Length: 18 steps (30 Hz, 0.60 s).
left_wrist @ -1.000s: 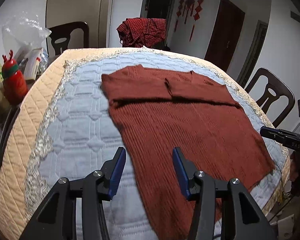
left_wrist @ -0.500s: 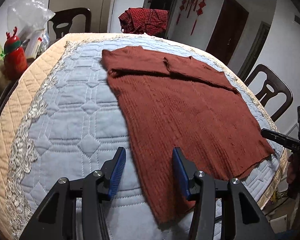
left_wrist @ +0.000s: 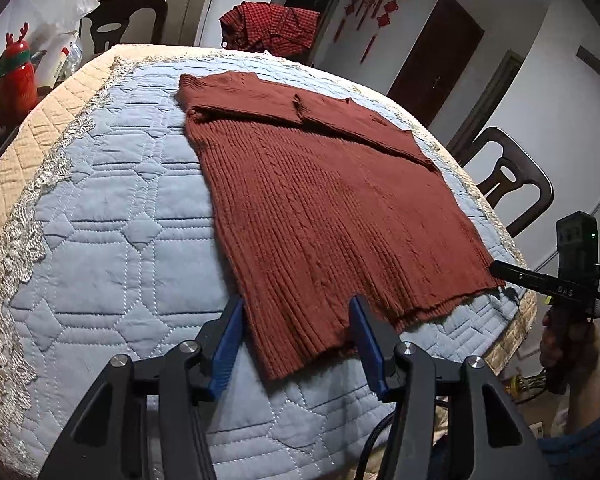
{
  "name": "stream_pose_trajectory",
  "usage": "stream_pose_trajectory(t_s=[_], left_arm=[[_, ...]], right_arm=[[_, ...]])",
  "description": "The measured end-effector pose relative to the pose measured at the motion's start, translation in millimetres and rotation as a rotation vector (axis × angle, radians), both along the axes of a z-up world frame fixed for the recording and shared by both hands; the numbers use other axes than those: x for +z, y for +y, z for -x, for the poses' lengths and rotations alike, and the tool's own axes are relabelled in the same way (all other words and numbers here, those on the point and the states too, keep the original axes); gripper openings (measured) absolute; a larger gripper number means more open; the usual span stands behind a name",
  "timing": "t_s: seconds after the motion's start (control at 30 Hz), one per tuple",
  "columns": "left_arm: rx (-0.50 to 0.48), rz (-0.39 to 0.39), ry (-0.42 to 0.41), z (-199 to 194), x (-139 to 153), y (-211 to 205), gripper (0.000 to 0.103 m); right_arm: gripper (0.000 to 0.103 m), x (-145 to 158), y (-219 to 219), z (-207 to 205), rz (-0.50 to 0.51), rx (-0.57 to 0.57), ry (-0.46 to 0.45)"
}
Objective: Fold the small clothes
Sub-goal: 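Grasp the sweater hem with the left gripper while the right gripper grasps the hem too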
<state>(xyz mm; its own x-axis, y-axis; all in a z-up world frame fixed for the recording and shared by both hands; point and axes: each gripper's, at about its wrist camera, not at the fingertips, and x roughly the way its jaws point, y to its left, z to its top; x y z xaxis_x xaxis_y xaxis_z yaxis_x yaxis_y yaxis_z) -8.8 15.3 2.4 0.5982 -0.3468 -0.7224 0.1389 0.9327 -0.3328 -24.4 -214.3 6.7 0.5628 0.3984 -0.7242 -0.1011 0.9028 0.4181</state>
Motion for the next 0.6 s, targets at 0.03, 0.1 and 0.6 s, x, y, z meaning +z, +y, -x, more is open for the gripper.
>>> stream_pose_trajectory(t_s=[0.03, 0.1, 0.6], left_arm=[[0.001, 0.008, 0.001, -1.3, -0.6, 0.1, 0.058], [0.010, 0.038, 0.003, -6.0, -1.0, 2.2, 0.058], [0.055, 0.129, 0.006, -10.4, -7.0, 12.5, 0.037]], right_arm=[[0.041, -0.6, 1.6, 0.2, -0.002, 0.006, -0.002], [0.041, -1.7, 2.4, -2.5, -0.017, 0.005, -0.003], [0.021, -9.2, 3.0, -9.1, -0.112, 0.006, 0.023]])
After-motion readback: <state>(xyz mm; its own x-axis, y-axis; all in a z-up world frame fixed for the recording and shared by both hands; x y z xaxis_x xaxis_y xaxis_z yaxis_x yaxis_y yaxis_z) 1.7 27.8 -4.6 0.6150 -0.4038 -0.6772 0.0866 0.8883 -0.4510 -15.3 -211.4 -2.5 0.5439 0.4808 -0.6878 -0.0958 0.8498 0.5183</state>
